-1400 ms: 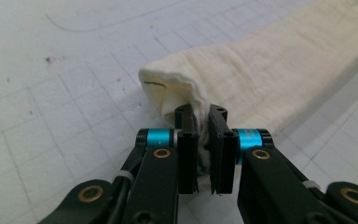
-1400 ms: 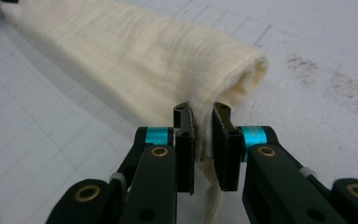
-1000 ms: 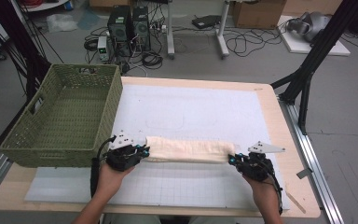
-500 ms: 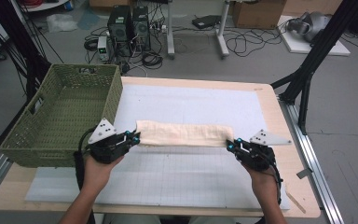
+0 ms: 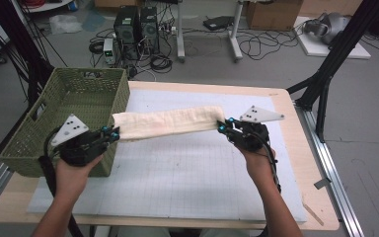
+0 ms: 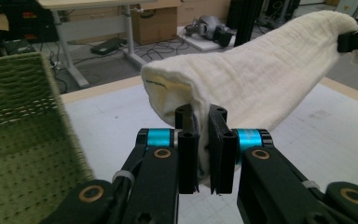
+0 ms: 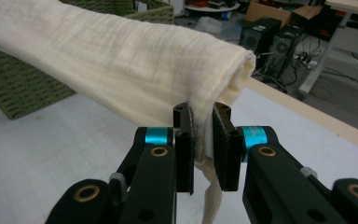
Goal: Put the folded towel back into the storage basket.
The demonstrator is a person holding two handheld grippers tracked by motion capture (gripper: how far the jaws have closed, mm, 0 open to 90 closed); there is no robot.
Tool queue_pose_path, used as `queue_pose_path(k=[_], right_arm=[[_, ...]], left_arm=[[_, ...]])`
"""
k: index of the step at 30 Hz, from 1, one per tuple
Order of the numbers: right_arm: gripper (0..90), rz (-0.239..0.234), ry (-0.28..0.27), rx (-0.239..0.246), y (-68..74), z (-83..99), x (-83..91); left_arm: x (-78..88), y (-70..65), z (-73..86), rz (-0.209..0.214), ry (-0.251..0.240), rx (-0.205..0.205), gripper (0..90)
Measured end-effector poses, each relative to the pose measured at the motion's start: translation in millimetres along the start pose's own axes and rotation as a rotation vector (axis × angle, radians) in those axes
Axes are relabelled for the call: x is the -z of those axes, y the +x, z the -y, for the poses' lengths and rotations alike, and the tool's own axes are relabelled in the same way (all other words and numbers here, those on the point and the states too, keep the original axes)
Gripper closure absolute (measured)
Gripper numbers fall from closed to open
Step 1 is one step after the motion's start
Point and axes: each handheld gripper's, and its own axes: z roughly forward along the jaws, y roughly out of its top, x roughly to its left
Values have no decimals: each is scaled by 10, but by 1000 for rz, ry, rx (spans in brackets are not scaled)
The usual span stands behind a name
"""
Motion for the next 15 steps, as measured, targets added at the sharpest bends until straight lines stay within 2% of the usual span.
queue_pose_path(k=[5, 15], right_arm=[[809, -34, -10, 20, 63, -156, -206], [810, -90, -18, 53, 180, -501, -617]], left_arm=[[172, 156, -25, -38, -10, 15, 834], [459, 386, -22, -106, -30, 27, 834]])
